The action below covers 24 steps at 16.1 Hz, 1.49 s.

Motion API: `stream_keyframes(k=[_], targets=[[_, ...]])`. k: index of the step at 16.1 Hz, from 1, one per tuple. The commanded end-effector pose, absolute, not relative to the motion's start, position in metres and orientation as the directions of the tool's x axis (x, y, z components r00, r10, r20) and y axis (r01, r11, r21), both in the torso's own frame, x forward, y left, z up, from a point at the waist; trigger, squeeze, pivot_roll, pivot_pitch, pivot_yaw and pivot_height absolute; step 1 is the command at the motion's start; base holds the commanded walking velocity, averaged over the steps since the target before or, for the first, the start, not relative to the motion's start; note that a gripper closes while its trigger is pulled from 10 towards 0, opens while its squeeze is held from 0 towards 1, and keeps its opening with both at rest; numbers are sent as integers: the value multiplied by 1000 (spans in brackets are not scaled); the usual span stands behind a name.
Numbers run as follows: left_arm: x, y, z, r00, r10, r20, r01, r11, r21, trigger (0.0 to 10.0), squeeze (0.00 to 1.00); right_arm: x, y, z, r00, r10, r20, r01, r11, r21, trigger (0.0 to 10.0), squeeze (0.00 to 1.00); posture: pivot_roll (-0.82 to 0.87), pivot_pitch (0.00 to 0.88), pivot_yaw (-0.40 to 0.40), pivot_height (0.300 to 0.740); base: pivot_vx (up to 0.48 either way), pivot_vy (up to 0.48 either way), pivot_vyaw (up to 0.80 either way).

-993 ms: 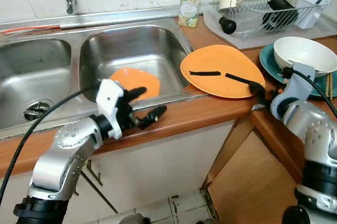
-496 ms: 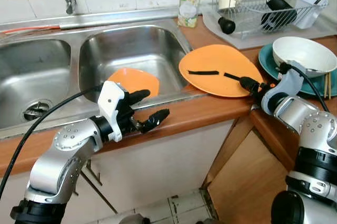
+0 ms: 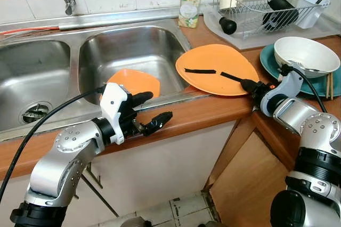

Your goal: Kitchen organization

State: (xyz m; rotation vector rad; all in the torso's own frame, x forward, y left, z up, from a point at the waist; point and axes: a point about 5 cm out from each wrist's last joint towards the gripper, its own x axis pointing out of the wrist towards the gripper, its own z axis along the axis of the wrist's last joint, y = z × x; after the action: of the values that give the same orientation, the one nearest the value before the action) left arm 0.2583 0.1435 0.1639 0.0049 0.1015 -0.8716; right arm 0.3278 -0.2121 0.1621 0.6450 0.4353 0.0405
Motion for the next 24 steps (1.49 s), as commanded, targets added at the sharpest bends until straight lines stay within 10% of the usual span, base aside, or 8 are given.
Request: stream_keyframes(k=[1, 24], targets=[[258, 142, 166, 634, -768, -91, 769, 639, -25, 10000, 1000, 331, -207, 164, 906, 191, -378, 85, 793, 604, 0, 0, -23, 0, 18, 740, 0, 0, 0], [265, 146, 168, 661, -745, -88, 748, 664, 4, 10000, 1000, 352, -198, 201, 953, 188, -239, 37, 708, 705, 0, 0, -28, 0, 33, 740, 0, 0, 0]])
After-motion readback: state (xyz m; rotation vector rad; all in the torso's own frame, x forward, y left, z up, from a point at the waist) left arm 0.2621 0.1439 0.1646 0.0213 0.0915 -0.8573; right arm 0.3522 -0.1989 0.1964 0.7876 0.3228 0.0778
